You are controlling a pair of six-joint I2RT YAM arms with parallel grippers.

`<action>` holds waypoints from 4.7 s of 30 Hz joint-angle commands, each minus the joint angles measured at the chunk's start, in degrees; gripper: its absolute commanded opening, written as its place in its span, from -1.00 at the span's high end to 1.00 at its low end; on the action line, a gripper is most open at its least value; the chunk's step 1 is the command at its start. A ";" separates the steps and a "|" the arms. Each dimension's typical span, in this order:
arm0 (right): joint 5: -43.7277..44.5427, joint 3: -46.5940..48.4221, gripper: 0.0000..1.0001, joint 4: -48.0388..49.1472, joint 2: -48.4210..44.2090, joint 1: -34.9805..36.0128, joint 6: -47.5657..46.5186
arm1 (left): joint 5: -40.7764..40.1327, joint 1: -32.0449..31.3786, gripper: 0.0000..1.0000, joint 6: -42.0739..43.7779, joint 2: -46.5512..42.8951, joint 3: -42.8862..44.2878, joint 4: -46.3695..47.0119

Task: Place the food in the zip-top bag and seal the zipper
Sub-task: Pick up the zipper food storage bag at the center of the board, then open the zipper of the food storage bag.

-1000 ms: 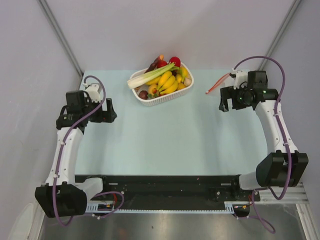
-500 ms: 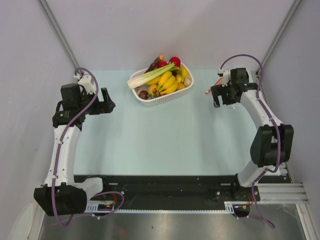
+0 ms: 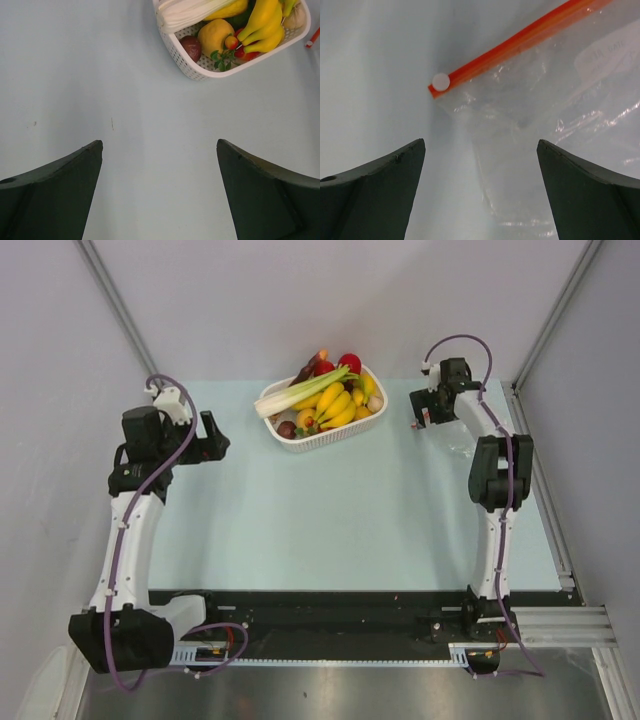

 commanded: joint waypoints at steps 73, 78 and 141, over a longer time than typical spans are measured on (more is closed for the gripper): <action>-4.24 -37.26 1.00 5.10 -64.02 45.16 -3.71 | 16.45 -29.71 -0.72 -38.75 0.49 -5.00 18.17; -6.09 -37.26 1.00 5.88 -63.67 46.82 -4.50 | 17.61 -29.80 -0.72 -42.44 4.44 -5.09 23.09; -12.42 -30.32 0.14 -0.25 -49.17 24.69 31.62 | -22.38 -51.07 0.99 -12.92 23.71 18.73 6.92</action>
